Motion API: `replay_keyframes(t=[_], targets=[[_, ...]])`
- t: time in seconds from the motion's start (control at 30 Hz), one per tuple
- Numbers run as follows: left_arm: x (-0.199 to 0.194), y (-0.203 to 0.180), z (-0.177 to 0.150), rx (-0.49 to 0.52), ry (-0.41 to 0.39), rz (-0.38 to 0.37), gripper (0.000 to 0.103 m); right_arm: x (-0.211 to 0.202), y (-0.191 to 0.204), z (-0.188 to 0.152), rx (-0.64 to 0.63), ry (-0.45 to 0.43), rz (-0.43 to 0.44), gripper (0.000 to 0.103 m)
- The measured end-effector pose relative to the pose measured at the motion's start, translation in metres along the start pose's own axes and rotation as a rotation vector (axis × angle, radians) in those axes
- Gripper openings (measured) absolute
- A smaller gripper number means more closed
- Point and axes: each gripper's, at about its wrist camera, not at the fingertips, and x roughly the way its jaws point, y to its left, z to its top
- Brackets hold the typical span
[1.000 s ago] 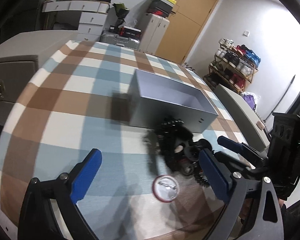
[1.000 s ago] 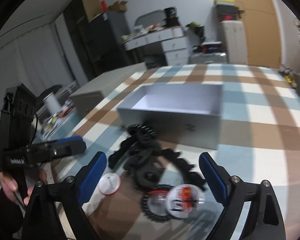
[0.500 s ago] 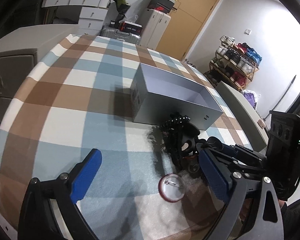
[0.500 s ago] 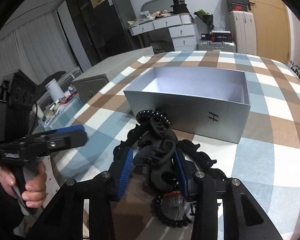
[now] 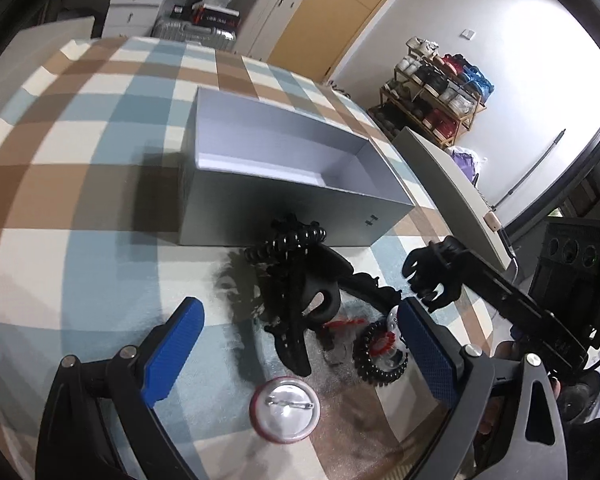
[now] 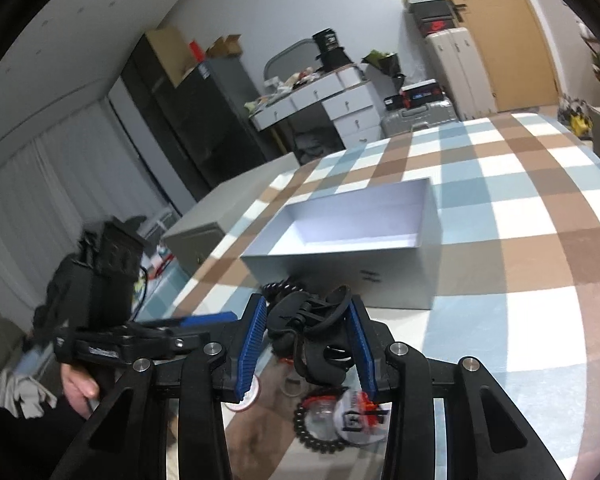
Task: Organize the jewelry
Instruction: 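Grasp the black claw clip with the right tool while the left tool grasps the white pin badge, then carry the claw clip and badge into the grey box and open both tools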
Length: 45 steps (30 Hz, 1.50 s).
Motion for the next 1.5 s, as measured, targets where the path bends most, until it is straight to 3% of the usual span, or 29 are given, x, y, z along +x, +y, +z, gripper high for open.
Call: replay_keyframes(t=[0.03,0.17,0.43,0.5,0.57,0.7,0.73,0.97,1.2,1.5], targets=[[0.000,0.000,0.000,-0.005,0.010,-0.004,0.084,-0.002,-0.002,0.000,0.002,-0.005,-0.001,0.040],[-0.004,-0.004,-0.015,0.014,0.067,0.027,0.084,-0.008,-0.006,0.001,0.003,-0.016,0.006,0.040],[-0.006,-0.037,-0.049,0.221,0.113,0.277,0.084,-0.012,-0.002,-0.001,-0.022,-0.047,0.007,0.040],[-0.002,-0.045,-0.056,0.281,0.120,0.343,0.080,-0.013,-0.001,-0.002,-0.024,-0.047,0.006,0.040],[0.003,-0.053,-0.061,0.345,0.123,0.396,0.069,-0.014,-0.001,-0.003,-0.022,-0.048,0.006,0.040],[-0.003,-0.050,-0.059,0.325,0.120,0.395,0.040,-0.017,0.000,-0.005,-0.025,-0.049,-0.004,0.040],[-0.004,-0.049,-0.059,0.319,0.126,0.396,0.037,-0.018,0.001,-0.005,-0.027,-0.049,-0.004,0.040],[-0.005,-0.056,-0.059,0.327,0.140,0.415,0.037,-0.025,0.006,-0.005,-0.036,-0.067,-0.003,0.040],[-0.032,-0.066,-0.051,0.299,0.071,0.410,0.037,-0.030,0.011,0.000,-0.039,-0.081,0.013,0.040],[-0.053,-0.081,0.018,0.321,-0.072,0.354,0.037,-0.021,0.021,0.037,-0.075,-0.100,0.064,0.040]])
